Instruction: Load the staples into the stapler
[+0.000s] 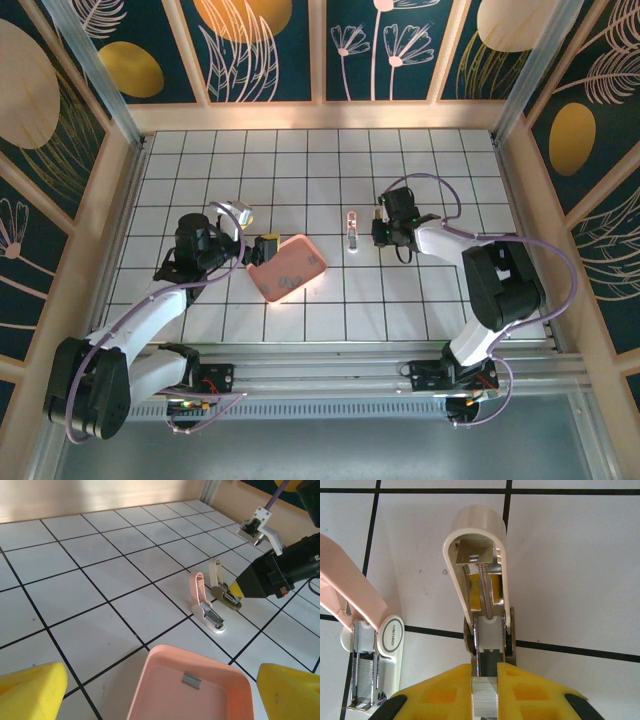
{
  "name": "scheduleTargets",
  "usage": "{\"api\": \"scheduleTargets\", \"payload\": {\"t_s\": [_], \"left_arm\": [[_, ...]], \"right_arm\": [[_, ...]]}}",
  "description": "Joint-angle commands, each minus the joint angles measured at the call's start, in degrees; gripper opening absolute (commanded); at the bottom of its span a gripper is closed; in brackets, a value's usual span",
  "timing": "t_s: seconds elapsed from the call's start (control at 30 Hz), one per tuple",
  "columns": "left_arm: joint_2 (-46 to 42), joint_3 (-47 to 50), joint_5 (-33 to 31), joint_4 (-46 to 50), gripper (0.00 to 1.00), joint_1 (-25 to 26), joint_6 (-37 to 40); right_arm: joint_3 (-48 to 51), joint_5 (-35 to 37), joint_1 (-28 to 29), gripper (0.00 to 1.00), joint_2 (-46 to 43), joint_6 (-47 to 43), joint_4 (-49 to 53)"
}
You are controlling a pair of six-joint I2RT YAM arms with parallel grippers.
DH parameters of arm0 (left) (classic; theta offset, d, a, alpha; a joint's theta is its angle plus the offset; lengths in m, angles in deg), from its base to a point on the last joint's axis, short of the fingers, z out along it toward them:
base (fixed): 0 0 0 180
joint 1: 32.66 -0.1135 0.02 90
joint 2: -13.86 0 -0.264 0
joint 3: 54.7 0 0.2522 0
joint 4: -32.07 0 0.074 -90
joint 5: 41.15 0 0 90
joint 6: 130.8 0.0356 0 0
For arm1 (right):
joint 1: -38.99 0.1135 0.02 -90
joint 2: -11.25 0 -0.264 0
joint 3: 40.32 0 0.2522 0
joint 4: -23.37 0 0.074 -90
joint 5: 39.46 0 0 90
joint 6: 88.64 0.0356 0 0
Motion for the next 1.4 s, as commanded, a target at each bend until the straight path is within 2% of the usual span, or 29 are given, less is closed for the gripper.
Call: {"api": "scheduleTargets", "payload": {"t_s": [0.0,1.37], "left_arm": [[-0.03,-1.06,0.93,-1.67,0.97,0.24,-0.23],[-0.38,-1.20,0.84,-1.43,0.97,0.25,0.07]], "right_arm": [[-1.49,1.08,-0.43,0.18,0.41,-1.31,-0.35],[-0.72,1.99,-0.51,0.17,2.18,-2.66,0.36]]}}
